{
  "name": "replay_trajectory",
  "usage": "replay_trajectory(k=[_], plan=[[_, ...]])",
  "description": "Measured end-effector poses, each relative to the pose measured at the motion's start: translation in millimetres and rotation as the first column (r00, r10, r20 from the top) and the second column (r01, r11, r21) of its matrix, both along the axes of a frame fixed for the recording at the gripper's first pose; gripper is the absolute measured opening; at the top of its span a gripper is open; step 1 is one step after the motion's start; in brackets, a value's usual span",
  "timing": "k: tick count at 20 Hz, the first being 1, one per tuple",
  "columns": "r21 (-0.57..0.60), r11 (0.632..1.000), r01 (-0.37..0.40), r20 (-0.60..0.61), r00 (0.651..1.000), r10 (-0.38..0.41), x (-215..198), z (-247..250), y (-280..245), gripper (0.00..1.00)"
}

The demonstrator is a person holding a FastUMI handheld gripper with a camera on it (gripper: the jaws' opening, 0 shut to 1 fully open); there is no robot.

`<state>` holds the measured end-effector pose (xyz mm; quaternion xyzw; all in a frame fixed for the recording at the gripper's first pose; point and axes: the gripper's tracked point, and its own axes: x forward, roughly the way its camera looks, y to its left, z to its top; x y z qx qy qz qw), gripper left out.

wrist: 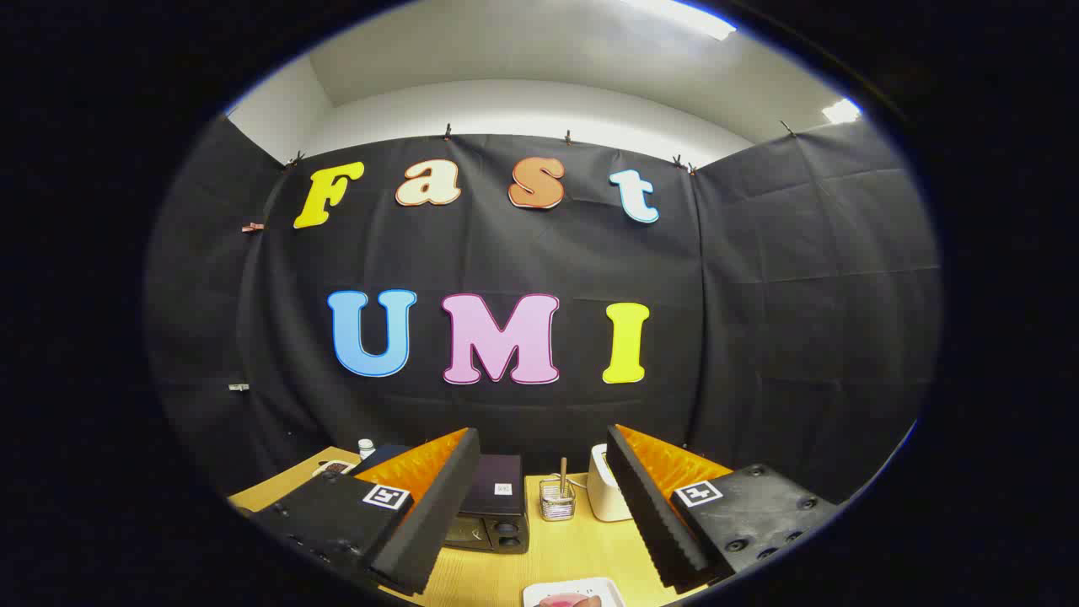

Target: Open the toaster oven, put the food inside, and close the toaster oven door.

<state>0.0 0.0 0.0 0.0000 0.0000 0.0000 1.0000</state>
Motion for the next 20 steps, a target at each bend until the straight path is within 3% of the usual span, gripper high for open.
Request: replay_trajectory(k=[20], plan=[[0.005, 1.000, 0.003, -0.023, 1.000, -0.003, -6, -11, 8, 0.98]])
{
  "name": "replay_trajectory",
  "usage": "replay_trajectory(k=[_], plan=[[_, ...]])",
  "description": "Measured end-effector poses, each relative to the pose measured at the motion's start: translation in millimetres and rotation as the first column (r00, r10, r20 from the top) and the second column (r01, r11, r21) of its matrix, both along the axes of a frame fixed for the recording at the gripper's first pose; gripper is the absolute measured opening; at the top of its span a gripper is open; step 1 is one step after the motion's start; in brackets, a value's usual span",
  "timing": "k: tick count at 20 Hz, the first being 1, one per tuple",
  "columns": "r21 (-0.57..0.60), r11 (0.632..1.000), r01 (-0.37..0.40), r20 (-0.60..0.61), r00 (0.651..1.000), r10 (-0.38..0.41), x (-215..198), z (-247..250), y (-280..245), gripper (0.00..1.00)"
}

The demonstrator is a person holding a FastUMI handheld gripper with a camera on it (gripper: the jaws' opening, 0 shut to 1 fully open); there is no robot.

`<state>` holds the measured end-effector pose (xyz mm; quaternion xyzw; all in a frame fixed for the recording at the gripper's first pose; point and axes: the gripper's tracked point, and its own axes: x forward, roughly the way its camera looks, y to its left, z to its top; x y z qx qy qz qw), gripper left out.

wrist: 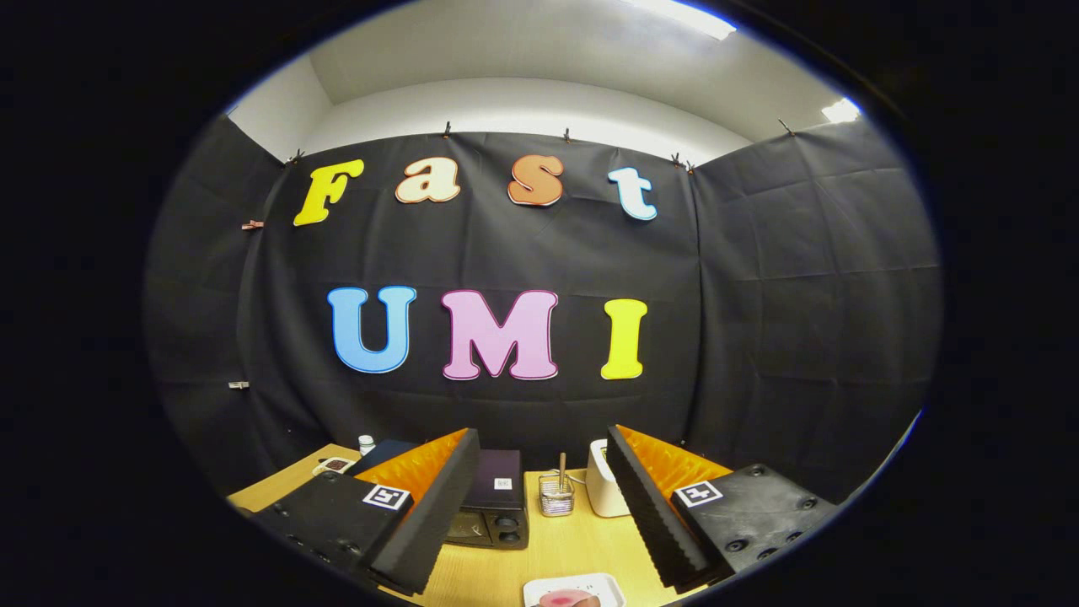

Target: Open the toaster oven, put the food inside, and close the toaster oven door.

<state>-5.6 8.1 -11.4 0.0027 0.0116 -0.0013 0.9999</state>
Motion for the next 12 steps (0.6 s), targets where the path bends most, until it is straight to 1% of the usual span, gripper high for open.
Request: replay_trajectory(k=[2, 7, 11, 12], plan=[[0.022, 1.000, -0.018, -0.017, 1.000, 0.019, 2, -8, 21, 0.99], [0.026, 0.996, -0.080, -0.043, 0.996, 0.081, 16, -29, 86, 0.98], [0.049, 0.994, -0.100, -0.095, 0.990, 0.104, 32, -64, 136, 0.98], [0.039, 0.994, -0.104, -0.110, 0.988, 0.108, 38, -75, 145, 0.98]])
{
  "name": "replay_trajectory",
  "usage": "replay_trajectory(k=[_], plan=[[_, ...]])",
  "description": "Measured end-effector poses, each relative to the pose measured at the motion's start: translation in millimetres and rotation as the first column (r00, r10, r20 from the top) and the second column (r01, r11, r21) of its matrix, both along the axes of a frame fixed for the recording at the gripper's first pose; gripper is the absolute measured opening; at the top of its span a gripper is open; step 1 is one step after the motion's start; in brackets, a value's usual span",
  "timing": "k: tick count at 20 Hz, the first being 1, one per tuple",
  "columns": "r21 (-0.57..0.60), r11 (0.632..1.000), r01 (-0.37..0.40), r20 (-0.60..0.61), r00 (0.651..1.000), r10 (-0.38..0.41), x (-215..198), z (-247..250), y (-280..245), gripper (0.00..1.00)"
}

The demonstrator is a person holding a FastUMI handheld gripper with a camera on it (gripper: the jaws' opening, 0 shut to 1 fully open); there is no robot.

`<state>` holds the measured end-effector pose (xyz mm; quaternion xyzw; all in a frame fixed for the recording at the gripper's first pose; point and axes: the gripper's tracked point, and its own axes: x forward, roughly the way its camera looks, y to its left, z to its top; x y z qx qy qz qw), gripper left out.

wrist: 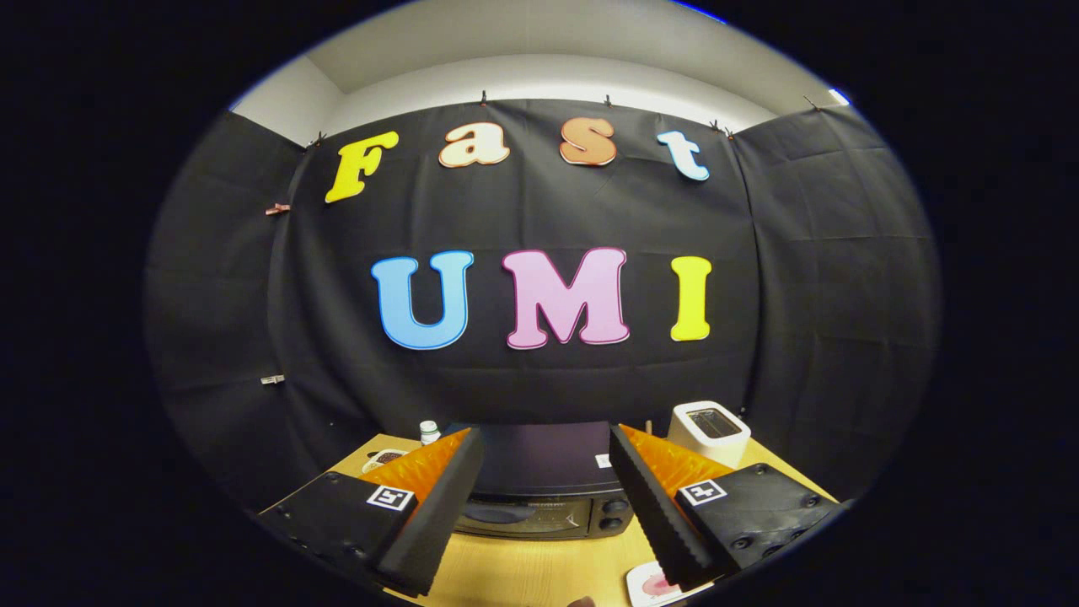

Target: Open the toaster oven, put the food inside, and close the toaster oven door.

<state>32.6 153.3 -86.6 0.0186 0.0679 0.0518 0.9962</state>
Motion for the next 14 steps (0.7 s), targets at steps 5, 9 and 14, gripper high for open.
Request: replay_trajectory(k=[5, 9, 14], plan=[[-0.032, 0.999, -0.032, -0.119, 0.993, 0.028, 28, -66, 43, 0.98], [-0.072, 0.997, -0.031, -0.222, 0.975, 0.015, 51, -121, 62, 0.99], [-0.066, 0.998, -0.024, -0.330, 0.944, 0.001, 71, -169, 70, 0.99]])
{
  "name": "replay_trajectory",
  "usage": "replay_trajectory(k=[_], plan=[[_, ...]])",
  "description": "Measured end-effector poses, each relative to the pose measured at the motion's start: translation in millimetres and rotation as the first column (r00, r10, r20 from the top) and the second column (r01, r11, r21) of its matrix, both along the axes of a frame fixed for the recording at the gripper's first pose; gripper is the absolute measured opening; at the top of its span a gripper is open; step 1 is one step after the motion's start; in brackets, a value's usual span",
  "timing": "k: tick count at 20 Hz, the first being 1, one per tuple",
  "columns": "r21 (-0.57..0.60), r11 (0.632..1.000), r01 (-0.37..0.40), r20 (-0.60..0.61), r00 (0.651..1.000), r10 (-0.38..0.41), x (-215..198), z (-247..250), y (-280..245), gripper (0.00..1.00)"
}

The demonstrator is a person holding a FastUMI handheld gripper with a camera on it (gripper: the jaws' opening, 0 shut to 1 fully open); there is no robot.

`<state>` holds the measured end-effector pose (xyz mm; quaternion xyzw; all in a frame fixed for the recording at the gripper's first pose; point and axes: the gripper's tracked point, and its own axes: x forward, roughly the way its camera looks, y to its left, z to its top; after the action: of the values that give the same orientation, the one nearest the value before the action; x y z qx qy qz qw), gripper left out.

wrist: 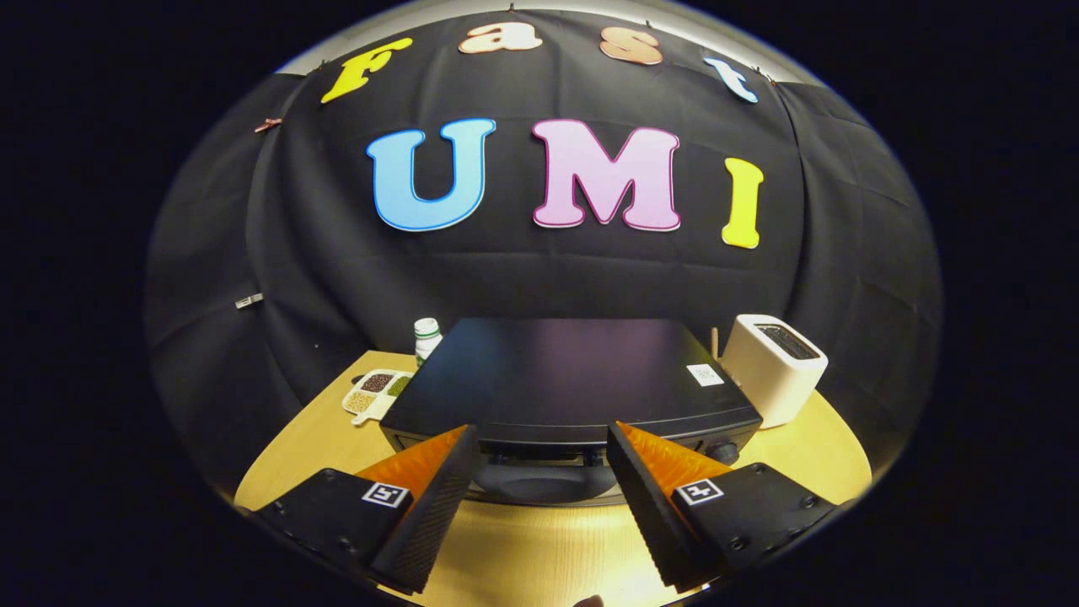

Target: Open the toaster oven, put the food inside, and close the toaster oven door.

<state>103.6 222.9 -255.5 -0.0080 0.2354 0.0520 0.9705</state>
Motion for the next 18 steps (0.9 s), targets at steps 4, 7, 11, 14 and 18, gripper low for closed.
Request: replay_trajectory(k=[4, 7, 11, 14, 18], plan=[[-0.004, 1.000, 0.020, -0.059, 0.998, -0.020, 8, -24, -3, 0.99], [-0.023, 0.999, 0.032, -0.059, 0.998, -0.033, 9, -27, -2, 0.99], [-0.024, 0.999, 0.046, -0.080, 0.996, -0.047, 4, -34, -2, 0.99], [-0.020, 0.999, 0.039, -0.085, 0.996, -0.041, -11, -35, -3, 1.00], [-0.002, 0.999, 0.043, -0.108, 0.993, -0.043, -43, -43, -6, 1.00]])
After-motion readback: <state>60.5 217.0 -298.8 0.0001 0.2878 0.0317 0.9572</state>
